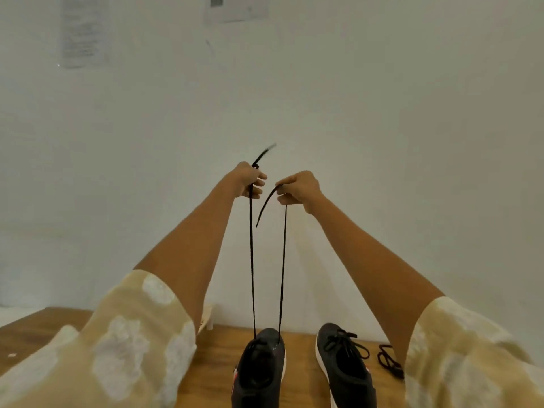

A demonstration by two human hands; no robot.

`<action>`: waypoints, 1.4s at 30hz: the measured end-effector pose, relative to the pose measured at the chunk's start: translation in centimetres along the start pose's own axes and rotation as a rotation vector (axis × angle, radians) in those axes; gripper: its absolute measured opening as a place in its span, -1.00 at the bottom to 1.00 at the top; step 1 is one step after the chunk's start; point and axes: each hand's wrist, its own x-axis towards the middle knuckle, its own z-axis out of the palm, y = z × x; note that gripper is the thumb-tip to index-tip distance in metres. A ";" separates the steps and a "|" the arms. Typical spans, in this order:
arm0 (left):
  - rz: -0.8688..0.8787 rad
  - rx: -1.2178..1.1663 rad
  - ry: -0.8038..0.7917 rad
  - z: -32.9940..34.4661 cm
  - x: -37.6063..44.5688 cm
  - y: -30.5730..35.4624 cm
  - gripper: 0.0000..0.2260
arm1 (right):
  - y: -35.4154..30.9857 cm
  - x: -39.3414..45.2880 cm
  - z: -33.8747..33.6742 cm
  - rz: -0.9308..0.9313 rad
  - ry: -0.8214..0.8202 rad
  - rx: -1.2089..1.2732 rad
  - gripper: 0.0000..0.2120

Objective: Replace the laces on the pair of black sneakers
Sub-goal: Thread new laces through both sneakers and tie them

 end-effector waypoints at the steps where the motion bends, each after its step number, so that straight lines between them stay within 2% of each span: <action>1: 0.001 0.008 -0.013 0.1 -0.1 0.4 -0.80 | -0.3 0.0 -0.2 -0.035 0.049 -0.069 -0.85; 4: 0.021 0.020 -0.043 0.2 -0.6 1.3 -0.81 | -1.9 0.1 -0.6 -0.082 0.138 -0.186 -0.71; 7: 0.066 -0.009 -0.032 0.6 -1.0 2.0 -0.84 | -3.8 0.2 -0.7 -0.081 0.150 -0.145 -0.59; 11: 0.154 -0.066 0.017 1.0 -1.7 2.5 -0.71 | -5.1 0.2 -0.7 -0.047 0.104 -0.162 -0.54; 15: 0.201 -0.035 0.059 1.1 -1.7 3.3 -0.64 | -4.0 -0.1 -0.4 0.079 -0.001 -0.209 -0.52; 18: 0.167 0.139 0.080 1.7 -1.8 2.4 -0.65 | -2.4 -0.7 -0.4 0.131 -0.043 -0.163 -0.54; 22: 0.046 0.412 0.088 2.9 -1.2 -3.9 -0.77 | 2.0 -2.1 -0.1 0.185 -0.039 -0.186 -0.62; 24: -0.027 0.617 0.090 3.3 -1.5 -8.3 -0.77 | 5.1 -3.2 -0.1 0.234 -0.057 -0.319 -0.64; 26: -0.088 0.795 0.045 3.8 -2.7 -12.6 -0.77 | 8.7 -4.7 -0.1 0.269 -0.117 -0.557 -0.66; 28: -0.155 0.877 -0.034 4.7 -4.0 -17.2 -0.78 | 12.7 -6.4 0.6 0.333 -0.222 -0.709 -0.69; 31: -0.249 0.847 -0.140 6.4 -5.7 -23.4 -0.76 | 18.9 -8.7 2.1 0.423 -0.362 -0.761 -0.79; 35: -0.251 0.654 -0.209 8.3 -7.2 -29.1 -0.65 | 24.9 -11.5 3.9 0.482 -0.468 -0.647 -0.69; 37: -0.247 0.542 -0.227 8.8 -7.5 -31.0 -0.70 | 26.6 -12.6 4.5 0.467 -0.494 -0.609 -0.73; 40: -0.222 0.453 -0.241 9.0 -7.8 -32.4 -0.80 | 28.1 -13.6 5.1 0.340 -0.434 -0.599 -0.80; 42: -0.203 0.415 -0.235 8.9 -7.8 -33.0 -0.80 | 29.0 -13.7 5.3 0.261 -0.362 -0.622 -0.70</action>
